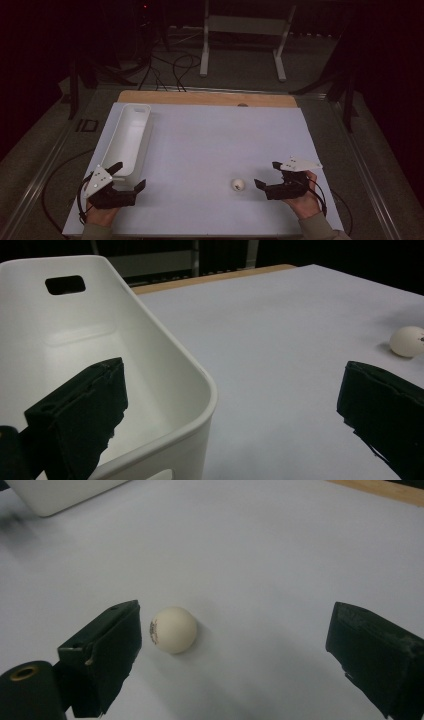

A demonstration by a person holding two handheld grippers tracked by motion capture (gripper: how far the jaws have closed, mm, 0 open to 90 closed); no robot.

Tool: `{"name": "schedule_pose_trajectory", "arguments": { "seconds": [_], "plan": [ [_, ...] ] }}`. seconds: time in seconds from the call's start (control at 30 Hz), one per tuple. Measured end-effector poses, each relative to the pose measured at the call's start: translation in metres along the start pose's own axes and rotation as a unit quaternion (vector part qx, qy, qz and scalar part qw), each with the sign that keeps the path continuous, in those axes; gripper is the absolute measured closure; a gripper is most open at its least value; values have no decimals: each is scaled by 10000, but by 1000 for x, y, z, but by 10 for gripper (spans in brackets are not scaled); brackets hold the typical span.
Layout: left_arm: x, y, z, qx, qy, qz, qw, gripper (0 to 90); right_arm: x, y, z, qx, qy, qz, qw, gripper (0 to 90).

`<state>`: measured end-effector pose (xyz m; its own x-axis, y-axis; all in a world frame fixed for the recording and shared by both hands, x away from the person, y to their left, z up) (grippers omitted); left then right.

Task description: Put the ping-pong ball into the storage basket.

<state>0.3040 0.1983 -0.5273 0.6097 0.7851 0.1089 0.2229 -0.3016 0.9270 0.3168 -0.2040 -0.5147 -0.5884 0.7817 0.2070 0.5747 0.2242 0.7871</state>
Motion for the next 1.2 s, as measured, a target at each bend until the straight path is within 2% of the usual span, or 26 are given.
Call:
{"name": "schedule_pose_trajectory", "arguments": {
  "seconds": [0.67,1.2],
  "plan": [
    [0,0,1,6,25,46,10000,5,12,-4,13,498,116,-206,9985,70],
    [0,0,1,7,28,54,10000,5,17,-9,26,858,45,-396,9955,70]
  ]
}}
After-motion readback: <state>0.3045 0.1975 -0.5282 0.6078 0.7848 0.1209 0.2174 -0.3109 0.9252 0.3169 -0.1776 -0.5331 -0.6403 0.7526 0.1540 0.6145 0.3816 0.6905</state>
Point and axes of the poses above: each handheld gripper's, and its own axes: z roughly forward along the jaws, y roughly out of its top, x roughly to its left, the point moved 10 cm from there along z, roughly forward along the jaws, and after that the axes turned 10 degrees about z, right-handed, at the moved point
